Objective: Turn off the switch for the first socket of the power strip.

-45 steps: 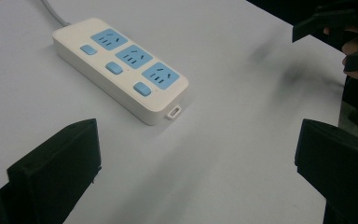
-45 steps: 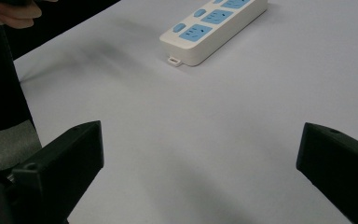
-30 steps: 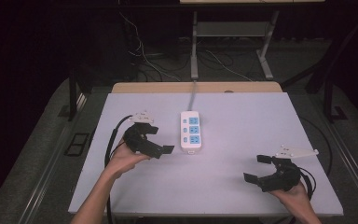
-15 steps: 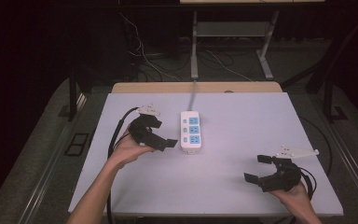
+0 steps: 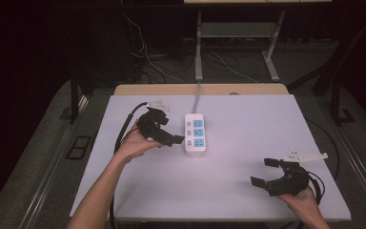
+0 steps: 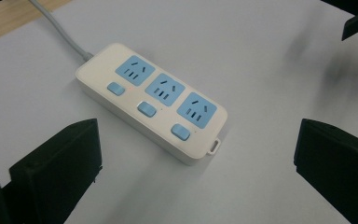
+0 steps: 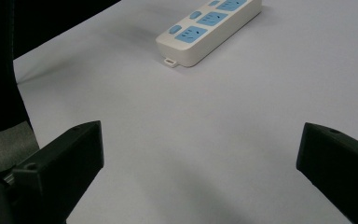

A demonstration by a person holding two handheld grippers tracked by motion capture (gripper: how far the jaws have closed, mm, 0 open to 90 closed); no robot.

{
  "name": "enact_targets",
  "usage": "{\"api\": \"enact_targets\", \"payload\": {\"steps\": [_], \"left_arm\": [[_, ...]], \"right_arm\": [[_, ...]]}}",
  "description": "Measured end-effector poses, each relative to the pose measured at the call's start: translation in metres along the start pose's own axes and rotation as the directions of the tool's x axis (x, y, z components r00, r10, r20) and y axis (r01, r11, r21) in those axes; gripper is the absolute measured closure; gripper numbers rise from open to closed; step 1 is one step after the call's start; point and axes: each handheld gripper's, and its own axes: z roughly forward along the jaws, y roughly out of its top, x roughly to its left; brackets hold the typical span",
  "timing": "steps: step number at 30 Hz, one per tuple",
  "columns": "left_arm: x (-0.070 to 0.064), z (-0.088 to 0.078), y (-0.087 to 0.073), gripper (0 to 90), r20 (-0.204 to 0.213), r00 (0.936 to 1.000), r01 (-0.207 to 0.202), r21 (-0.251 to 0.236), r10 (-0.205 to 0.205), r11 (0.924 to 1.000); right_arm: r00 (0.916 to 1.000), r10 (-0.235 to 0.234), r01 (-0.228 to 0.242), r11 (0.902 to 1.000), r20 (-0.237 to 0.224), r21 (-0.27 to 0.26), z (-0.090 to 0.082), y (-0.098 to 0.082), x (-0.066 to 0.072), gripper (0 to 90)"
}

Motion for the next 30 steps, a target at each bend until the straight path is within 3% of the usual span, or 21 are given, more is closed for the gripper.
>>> {"api": "enact_targets", "payload": {"steps": [18,30], "left_arm": [[0.022,0.010,0.020,1.6,-0.035,0.9994,0.004,0.031,-0.003,0.9995],[0.033,0.022,0.028,9.5,-0.065,0.9979,0.010,0.049,-0.006,0.9987]], "right_arm": [[1.0000,0.000,0.000,1.0000,-0.001,0.000,0.000,0.000,-0.001,0.4],[1.0000,0.001,-0.001,1.0000,-0.005,0.001,0.001,-0.001,-0.001,0.4]]}}
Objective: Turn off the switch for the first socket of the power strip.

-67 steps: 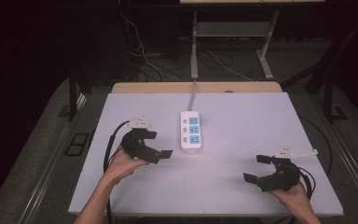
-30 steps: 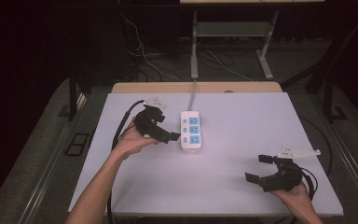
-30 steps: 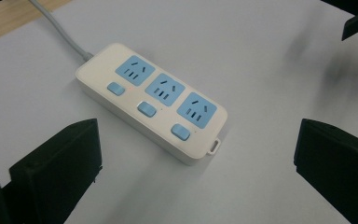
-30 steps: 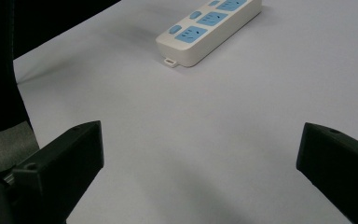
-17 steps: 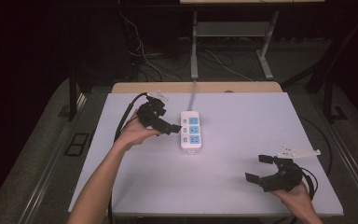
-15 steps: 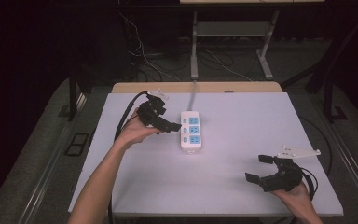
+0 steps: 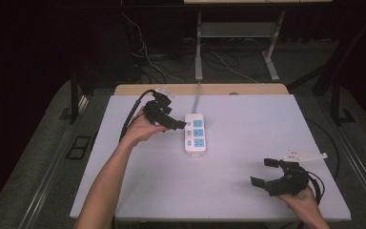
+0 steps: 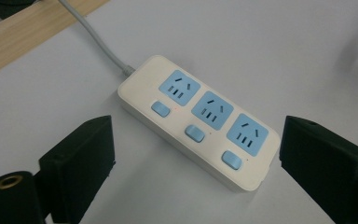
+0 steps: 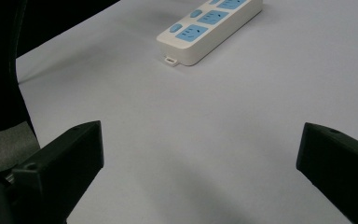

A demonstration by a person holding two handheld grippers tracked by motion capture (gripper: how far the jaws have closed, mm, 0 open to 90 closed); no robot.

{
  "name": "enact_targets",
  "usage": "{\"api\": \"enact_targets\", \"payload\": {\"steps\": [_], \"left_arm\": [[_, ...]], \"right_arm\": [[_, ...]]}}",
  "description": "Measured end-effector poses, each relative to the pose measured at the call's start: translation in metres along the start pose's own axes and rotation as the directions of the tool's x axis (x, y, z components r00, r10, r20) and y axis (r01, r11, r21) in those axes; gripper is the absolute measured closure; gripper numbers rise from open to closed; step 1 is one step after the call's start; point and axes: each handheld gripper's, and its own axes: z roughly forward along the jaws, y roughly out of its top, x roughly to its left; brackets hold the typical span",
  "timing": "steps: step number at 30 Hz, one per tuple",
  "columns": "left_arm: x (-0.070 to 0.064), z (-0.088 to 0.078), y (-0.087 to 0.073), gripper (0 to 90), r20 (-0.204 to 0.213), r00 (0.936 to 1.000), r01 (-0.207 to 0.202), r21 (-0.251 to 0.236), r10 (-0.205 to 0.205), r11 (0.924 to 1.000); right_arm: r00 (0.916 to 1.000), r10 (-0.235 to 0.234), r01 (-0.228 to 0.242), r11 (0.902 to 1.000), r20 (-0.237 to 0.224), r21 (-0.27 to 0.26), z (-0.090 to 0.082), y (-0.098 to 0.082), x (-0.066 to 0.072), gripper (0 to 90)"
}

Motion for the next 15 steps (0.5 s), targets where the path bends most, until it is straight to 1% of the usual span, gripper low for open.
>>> {"api": "enact_targets", "payload": {"steps": [4,6,8,9,15], "left_arm": [[0.005,0.002,0.003,13.3,-0.009,0.9999,0.009,-0.006,-0.009,0.9999],[0.007,0.004,0.004,14.6,-0.010,0.9999,0.008,-0.010,-0.008,0.9999],[0.008,0.006,0.006,18.7,-0.005,1.0000,0.005,-0.012,-0.005,0.9999],[0.008,0.007,0.006,18.7,-0.002,1.0000,0.000,-0.007,0.000,1.0000],[0.007,0.018,0.011,31.0,0.006,0.9998,-0.019,0.005,0.019,0.9998]], "right_arm": [[1.0000,-0.001,0.001,1.0000,-0.002,0.005,0.001,0.000,0.000,0.4],[1.0000,-0.001,0.001,1.0000,-0.002,0.005,0.001,0.000,0.001,0.4],[1.0000,0.000,0.000,1.0000,-0.003,0.004,0.001,0.000,0.000,0.4],[1.0000,0.000,0.000,1.0000,-0.003,0.004,0.001,0.000,0.000,0.4],[1.0000,-0.005,0.005,0.9999,-0.008,0.010,0.003,0.000,0.001,0.4]]}}
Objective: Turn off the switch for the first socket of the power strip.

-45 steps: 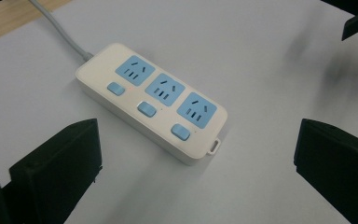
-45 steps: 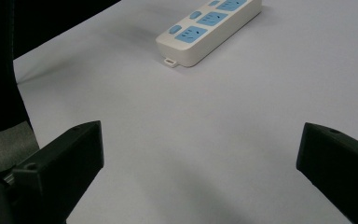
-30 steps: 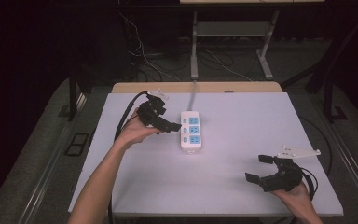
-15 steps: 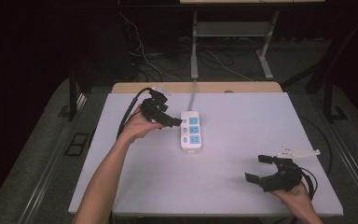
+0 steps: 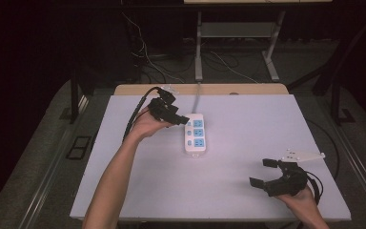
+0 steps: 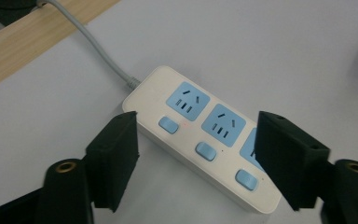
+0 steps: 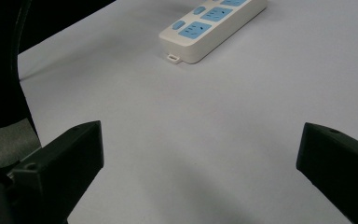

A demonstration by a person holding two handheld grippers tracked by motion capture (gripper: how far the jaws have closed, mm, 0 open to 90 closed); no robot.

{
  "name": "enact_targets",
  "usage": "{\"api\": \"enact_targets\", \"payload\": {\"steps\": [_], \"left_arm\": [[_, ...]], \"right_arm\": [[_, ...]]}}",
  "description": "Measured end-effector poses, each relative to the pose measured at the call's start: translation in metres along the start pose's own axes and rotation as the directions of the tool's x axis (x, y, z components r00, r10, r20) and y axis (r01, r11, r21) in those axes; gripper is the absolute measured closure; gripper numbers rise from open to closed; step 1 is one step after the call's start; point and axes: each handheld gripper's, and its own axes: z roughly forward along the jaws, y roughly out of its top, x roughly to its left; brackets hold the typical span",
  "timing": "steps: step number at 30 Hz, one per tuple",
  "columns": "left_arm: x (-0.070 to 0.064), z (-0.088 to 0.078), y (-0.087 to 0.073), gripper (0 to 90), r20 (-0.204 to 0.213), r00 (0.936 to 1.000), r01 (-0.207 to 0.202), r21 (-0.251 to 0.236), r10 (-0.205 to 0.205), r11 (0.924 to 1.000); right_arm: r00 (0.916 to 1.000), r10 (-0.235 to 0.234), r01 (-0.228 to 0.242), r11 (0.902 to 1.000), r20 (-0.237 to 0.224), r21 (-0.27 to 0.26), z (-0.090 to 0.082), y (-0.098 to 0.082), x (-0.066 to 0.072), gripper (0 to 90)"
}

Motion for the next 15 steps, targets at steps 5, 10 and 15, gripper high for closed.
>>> {"api": "enact_targets", "payload": {"steps": [5,10,15], "left_arm": [[-0.001,0.009,0.004,47.7,-0.010,0.9999,-0.006,0.009,0.006,0.9999],[0.000,0.017,0.005,58.8,-0.024,0.9997,-0.003,0.022,0.004,0.9997],[0.004,0.023,0.004,67.2,-0.038,0.9991,0.017,0.032,-0.016,0.9994]], "right_arm": [[1.0000,-0.002,0.002,1.0000,-0.002,0.001,0.001,0.000,0.001,0.4],[1.0000,-0.006,0.006,1.0000,-0.005,0.005,0.001,0.000,0.002,0.4],[0.9999,-0.011,0.011,0.9999,-0.007,0.006,0.003,0.000,0.002,0.4]]}}
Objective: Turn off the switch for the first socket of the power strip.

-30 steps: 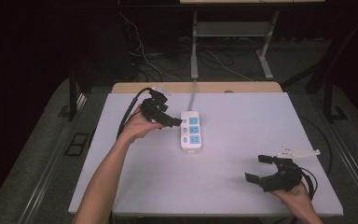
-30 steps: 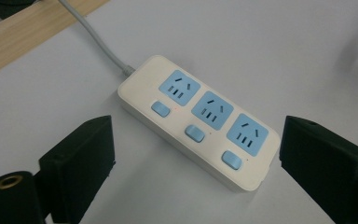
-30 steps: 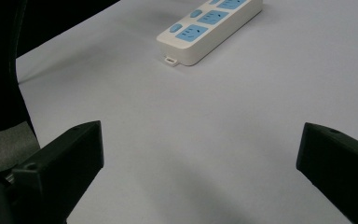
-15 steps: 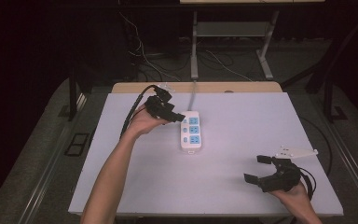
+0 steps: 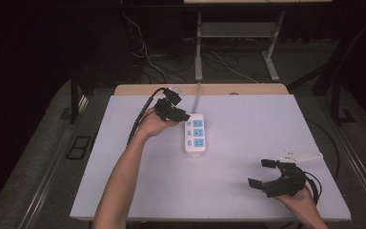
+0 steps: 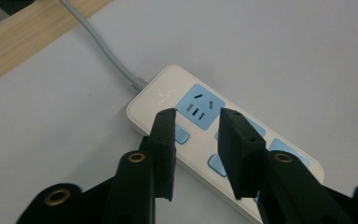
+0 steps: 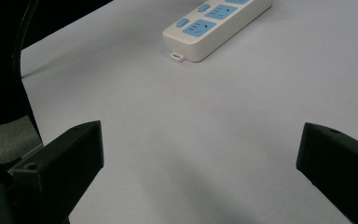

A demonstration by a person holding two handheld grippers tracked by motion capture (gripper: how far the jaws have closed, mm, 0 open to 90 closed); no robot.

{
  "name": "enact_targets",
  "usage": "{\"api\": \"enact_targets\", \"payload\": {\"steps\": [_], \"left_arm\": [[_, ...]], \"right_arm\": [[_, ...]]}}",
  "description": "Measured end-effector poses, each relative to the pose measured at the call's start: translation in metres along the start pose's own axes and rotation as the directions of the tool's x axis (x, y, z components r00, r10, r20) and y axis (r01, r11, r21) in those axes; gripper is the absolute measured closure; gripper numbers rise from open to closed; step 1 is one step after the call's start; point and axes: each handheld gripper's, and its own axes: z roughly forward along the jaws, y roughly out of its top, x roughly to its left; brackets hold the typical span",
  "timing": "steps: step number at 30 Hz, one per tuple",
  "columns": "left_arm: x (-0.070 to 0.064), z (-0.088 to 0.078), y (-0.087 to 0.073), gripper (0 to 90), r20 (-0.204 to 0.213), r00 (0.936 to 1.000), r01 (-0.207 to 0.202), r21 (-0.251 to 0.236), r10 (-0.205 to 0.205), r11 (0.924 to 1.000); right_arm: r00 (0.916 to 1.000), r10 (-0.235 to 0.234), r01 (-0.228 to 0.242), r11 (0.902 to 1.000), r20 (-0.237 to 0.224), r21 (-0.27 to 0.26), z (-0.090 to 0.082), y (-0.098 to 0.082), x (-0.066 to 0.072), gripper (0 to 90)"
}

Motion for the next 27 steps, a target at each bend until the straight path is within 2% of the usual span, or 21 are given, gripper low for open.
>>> {"api": "enact_targets", "payload": {"steps": [11,19,27], "left_arm": [[0.010,0.016,-0.004,88.3,0.027,0.9978,0.061,0.000,-0.061,0.9982],[0.017,0.025,-0.007,89.1,0.043,0.9933,0.108,-0.009,-0.107,0.9941],[0.021,0.033,-0.011,89.1,0.051,0.9900,0.132,0.000,-0.131,0.9913]], "right_arm": [[0.9999,-0.011,0.011,0.9999,0.001,0.009,0.003,0.001,0.001,0.4],[0.9999,-0.015,0.015,0.9997,0.002,0.019,0.006,0.001,0.003,0.4],[0.9997,-0.022,0.022,0.9993,0.001,0.030,0.008,0.001,0.004,0.4]]}}
